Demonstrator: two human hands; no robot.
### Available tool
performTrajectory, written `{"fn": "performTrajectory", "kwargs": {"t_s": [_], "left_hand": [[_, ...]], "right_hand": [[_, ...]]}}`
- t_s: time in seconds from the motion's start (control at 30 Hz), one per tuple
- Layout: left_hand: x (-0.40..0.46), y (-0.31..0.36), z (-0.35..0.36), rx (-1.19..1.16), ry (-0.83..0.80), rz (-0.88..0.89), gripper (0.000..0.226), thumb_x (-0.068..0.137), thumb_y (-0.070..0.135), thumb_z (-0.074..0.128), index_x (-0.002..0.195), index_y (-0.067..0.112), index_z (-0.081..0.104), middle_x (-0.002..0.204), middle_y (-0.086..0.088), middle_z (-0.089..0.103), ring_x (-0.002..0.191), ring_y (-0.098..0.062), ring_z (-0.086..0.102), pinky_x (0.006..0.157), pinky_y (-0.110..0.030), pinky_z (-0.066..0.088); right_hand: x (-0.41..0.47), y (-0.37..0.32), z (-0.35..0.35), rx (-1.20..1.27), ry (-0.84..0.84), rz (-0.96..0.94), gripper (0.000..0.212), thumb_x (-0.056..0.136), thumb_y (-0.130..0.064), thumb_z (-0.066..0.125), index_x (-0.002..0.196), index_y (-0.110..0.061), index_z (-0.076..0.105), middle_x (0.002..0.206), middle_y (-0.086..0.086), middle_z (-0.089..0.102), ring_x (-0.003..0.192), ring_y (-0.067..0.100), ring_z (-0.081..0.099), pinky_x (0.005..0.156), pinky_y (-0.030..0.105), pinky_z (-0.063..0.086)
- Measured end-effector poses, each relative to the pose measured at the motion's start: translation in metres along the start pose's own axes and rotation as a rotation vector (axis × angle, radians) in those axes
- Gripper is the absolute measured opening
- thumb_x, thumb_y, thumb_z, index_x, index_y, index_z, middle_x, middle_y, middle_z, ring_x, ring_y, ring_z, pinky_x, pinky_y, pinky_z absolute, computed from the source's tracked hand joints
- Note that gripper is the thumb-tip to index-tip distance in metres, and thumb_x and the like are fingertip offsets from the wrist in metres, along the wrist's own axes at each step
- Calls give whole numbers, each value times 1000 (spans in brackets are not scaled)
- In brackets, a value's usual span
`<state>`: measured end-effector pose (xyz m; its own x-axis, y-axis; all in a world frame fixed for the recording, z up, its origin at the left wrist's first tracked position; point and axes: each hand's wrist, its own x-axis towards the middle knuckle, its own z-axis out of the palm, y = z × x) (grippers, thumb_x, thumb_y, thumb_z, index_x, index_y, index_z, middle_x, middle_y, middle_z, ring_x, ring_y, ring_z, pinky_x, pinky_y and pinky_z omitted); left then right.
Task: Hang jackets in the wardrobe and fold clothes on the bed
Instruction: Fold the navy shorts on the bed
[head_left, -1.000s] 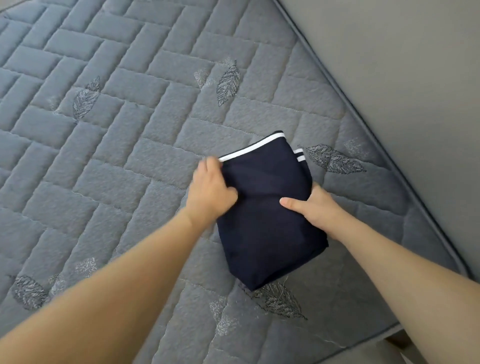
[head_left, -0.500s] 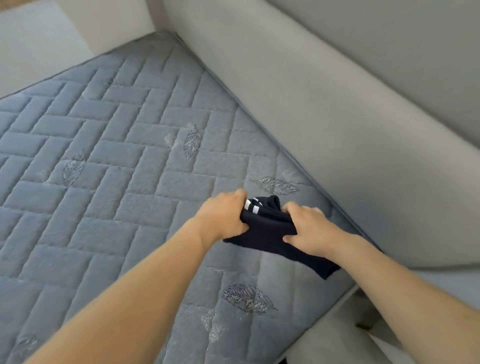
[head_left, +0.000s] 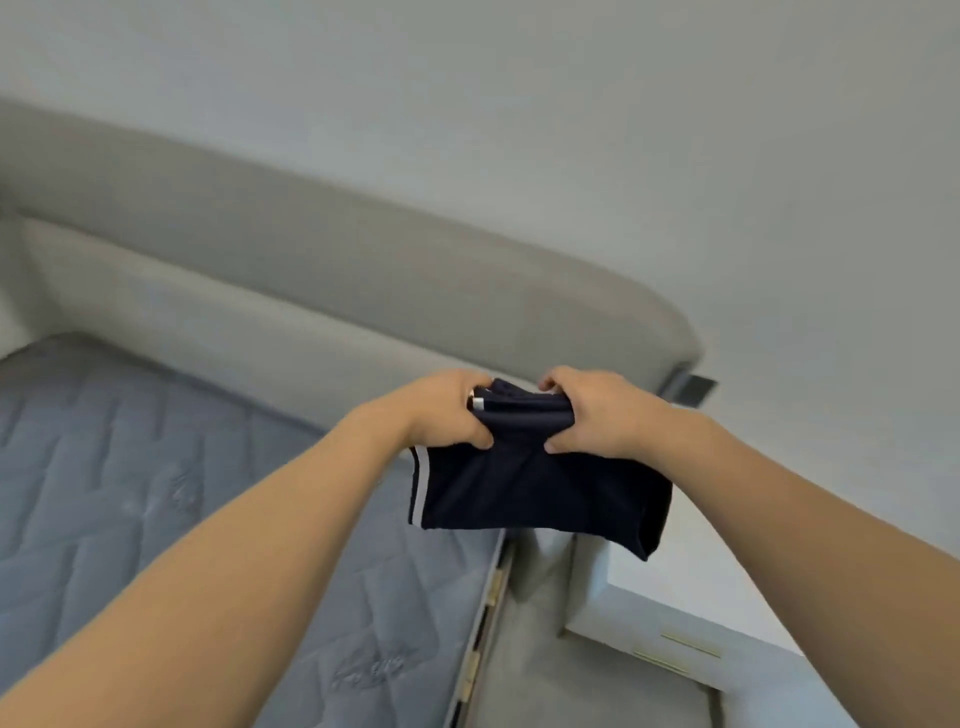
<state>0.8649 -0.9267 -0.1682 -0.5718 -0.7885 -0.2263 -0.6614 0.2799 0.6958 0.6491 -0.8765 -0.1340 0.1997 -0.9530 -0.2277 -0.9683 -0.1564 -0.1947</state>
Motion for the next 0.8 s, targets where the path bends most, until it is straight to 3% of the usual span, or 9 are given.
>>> {"fn": "performTrajectory", "kwargs": {"t_s": [0.1,0.27,0.43,0.53,0.63,0.73,0.8], "left_hand": [[0,88,-9,73,-63,110,32,69,20,78,87,41,62,84,19,69,77,-2,67,65,-21,49],[-3,220,11,253,-223,244,42,67,28,82,103,37,64,101,12,70,93,-15,67,89,-37,53],[-27,352,65,467,-262,434,86,53,50,82,130,39,43,119,16,54,106,-17,58,97,-40,47],[-51,423,110,533,-272,575,62,57,50,82,108,35,52,107,14,61,93,-13,61,83,-37,51],[-81,494,157,606,-280,718,40,65,46,78,88,35,48,93,12,60,83,-13,60,66,-32,44],[-116,570,208,634,-324,843,32,72,43,75,85,34,47,91,12,59,82,-12,60,63,-30,42],[-139,618,241,661,-379,903,30,76,42,74,88,33,48,95,10,60,86,-16,63,69,-33,49]], "right_hand": [[-69,26,-52,7,-22,189,41,72,-46,77,101,-26,54,102,-4,62,90,20,60,80,38,52],[-194,67,-107,136,-17,398,40,74,-37,79,102,-31,51,101,-11,57,90,15,58,73,32,49],[-327,102,-144,150,71,567,42,73,-34,80,105,-29,53,100,-13,59,90,14,61,78,36,53],[-409,118,-155,110,140,663,38,72,-34,80,99,-29,53,98,-10,59,86,13,61,72,34,51],[-497,133,-159,93,202,772,36,72,-35,80,93,-30,51,96,-10,59,84,12,60,65,31,47],[-593,147,-165,99,254,909,40,72,-39,81,98,-30,52,98,-11,59,86,12,59,66,30,47],[-653,157,-166,103,282,996,43,72,-39,82,100,-31,51,101,-11,59,89,14,60,71,33,49]]}}
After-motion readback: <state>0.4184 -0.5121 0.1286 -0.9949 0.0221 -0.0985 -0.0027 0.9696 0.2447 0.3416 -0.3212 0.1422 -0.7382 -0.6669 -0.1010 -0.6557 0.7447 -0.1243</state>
